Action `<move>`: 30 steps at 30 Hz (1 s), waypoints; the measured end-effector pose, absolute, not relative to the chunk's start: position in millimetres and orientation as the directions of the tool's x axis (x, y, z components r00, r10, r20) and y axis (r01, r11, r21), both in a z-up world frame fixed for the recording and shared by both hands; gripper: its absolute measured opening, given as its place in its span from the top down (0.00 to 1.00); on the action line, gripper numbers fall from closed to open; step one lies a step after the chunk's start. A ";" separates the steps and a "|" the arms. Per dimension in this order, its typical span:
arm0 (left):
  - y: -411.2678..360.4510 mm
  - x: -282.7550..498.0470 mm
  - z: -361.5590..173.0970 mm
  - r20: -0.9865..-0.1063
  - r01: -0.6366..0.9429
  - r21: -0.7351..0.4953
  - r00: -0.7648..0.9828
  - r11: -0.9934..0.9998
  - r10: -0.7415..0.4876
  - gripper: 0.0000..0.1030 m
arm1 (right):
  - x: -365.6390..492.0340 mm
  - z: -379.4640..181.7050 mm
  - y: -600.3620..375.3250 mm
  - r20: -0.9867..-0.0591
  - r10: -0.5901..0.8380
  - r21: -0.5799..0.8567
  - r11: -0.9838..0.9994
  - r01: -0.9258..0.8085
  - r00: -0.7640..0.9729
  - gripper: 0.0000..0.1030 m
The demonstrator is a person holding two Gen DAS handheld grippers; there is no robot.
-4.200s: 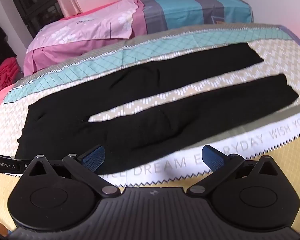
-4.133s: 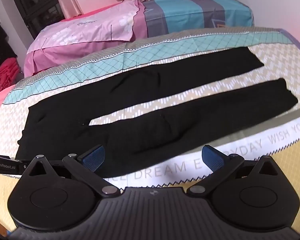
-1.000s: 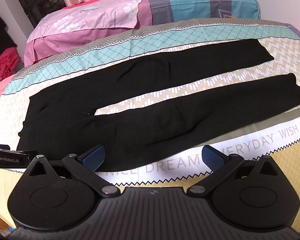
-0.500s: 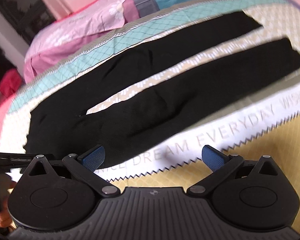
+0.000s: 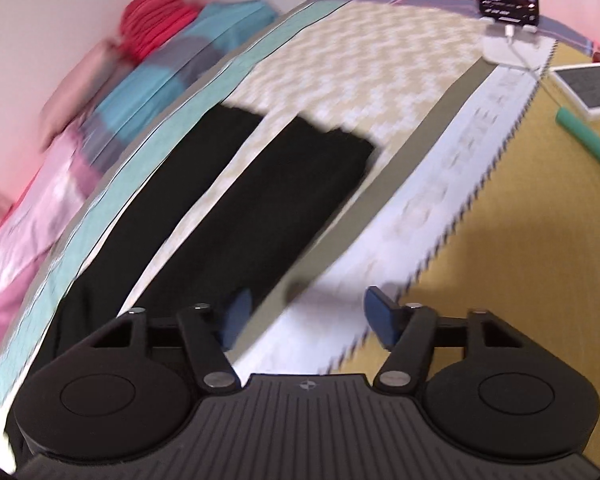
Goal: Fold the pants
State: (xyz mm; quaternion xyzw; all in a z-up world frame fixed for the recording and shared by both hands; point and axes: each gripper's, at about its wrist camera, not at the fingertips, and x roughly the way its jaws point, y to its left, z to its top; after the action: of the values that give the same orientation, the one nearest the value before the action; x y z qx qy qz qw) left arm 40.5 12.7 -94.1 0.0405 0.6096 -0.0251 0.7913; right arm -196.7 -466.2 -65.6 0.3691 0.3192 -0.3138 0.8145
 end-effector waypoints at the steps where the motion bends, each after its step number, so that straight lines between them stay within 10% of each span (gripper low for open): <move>1: 10.6 42.4 -94.1 -0.968 0.087 0.038 0.250 0.995 0.015 0.00 | -192.5 -70.5 -474.0 -0.750 -0.279 0.405 0.523 0.750 0.599 0.34; 14: 7.7 46.5 -94.9 -0.971 0.079 0.040 0.239 0.996 0.021 0.00 | -144.5 -101.2 -503.2 -0.601 -0.243 0.552 0.563 0.615 0.761 0.07; 19: 11.8 45.5 -97.0 -0.971 0.084 0.040 0.240 0.996 0.019 0.00 | -136.5 -91.7 -493.9 -0.683 -0.288 0.410 0.609 0.679 0.672 0.87; 30: 16.5 49.0 -97.6 -0.973 0.147 0.020 0.229 0.989 -0.014 0.00 | -179.9 -77.5 -522.9 -0.635 -0.376 0.481 0.491 0.726 0.675 0.85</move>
State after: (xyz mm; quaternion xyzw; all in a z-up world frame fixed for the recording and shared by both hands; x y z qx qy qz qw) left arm 49.0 16.5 -97.6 0.0538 0.6187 -0.0515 0.7821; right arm -179.9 -522.9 -77.5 0.3806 0.2304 -0.3311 0.8321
